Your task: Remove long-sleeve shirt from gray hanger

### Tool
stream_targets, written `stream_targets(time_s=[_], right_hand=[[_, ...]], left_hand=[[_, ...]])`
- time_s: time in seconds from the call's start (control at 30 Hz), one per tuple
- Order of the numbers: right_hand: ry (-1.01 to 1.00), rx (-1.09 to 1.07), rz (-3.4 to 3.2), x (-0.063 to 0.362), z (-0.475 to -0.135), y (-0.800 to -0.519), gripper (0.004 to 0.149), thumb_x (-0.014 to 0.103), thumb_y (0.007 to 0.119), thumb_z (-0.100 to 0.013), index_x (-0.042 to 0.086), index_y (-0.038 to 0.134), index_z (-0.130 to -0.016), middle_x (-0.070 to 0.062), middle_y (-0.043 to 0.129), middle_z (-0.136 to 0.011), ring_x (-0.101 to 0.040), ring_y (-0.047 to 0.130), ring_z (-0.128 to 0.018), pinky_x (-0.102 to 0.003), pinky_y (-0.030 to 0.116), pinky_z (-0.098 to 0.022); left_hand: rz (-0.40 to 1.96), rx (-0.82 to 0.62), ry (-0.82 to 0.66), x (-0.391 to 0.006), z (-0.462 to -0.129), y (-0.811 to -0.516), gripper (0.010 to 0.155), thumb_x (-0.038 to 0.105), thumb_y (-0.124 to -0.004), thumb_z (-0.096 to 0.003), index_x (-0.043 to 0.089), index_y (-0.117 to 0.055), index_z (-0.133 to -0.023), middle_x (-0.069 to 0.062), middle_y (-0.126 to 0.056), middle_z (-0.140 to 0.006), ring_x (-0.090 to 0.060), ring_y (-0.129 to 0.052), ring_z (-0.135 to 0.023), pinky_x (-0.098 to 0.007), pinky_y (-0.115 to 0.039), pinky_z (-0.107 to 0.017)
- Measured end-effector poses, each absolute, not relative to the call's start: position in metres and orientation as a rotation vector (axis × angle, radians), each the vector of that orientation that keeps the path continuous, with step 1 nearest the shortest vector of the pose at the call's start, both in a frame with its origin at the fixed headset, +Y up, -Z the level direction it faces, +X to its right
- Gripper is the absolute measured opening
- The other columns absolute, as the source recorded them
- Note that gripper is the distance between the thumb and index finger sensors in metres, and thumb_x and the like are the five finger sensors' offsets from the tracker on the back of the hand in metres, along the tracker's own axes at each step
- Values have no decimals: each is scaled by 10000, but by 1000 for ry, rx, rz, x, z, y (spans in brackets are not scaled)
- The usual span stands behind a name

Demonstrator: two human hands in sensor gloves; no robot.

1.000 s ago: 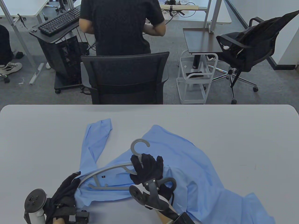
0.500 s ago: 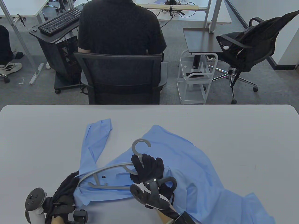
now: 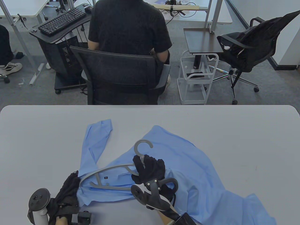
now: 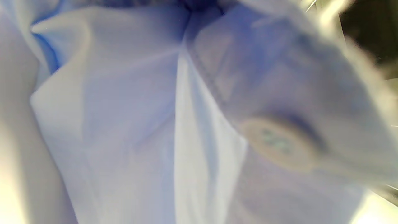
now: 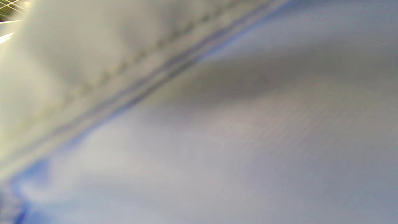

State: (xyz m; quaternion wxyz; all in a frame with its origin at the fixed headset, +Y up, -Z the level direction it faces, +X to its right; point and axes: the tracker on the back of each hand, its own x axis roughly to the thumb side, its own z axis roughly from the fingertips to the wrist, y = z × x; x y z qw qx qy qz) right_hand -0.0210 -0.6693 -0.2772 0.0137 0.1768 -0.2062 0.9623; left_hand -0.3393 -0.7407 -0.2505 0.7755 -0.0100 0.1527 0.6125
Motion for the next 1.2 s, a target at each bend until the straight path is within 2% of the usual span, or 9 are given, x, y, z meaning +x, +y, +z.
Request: stream_targets(time_s=[0.33, 0.6, 0.77, 0.9, 1.03, 1.2], right_hand=[[-636, 547, 2991, -21, -278, -669, 756, 480, 830, -557, 133, 482, -1131, -294, 627, -1024, -451, 748, -870, -711, 643, -607], [-638, 543, 2981, -20, -278, -670, 754, 479, 833, -555, 131, 487, -1127, -293, 632, -1019, -448, 754, -863, -705, 649, -606], [-621, 466, 2816, -10, -280, -660, 767, 461, 821, -566, 90, 470, -1138, -325, 652, -988, -448, 790, -811, -659, 711, -574], [-689, 444, 2896, -7, -279, -658, 765, 442, 833, -564, 92, 470, -1139, -330, 640, -991, -457, 776, -814, -670, 690, -581], [-686, 457, 2929, -10, -279, -662, 766, 429, 836, -565, 87, 465, -1141, -335, 629, -996, -462, 765, -818, -674, 671, -589], [-725, 500, 3016, -18, -277, -666, 767, 414, 841, -564, 84, 464, -1145, -341, 622, -1001, -471, 756, -824, -681, 656, -594]], left_hand=[[1354, -23, 331, -341, -250, -740, 559, 360, -673, -569, 191, -564, -1091, -134, -848, -974, -195, -976, -715, -408, -710, -653], [1285, -29, 344, -342, -251, -741, 544, 341, -670, -568, 179, -587, -1081, -139, -865, -960, -195, -982, -699, -410, -718, -642], [1232, -37, 375, -344, -251, -745, 566, 363, -701, -562, 169, -586, -1081, -123, -870, -957, -181, -990, -684, -400, -726, -637], [1210, 16, 375, -344, -249, -740, 633, 453, -698, -563, 198, -516, -1114, -153, -752, -1058, -274, -885, -846, -460, -645, -690], [1090, 98, 367, -343, -247, -732, 671, 490, -683, -564, 222, -453, -1135, -156, -610, -1145, -393, -696, -997, -532, -527, -735], [856, 160, 334, -332, -253, -724, 689, 546, -660, -554, 273, -424, -1141, -132, -506, -1199, -423, -555, -1071, -561, -456, -759]])
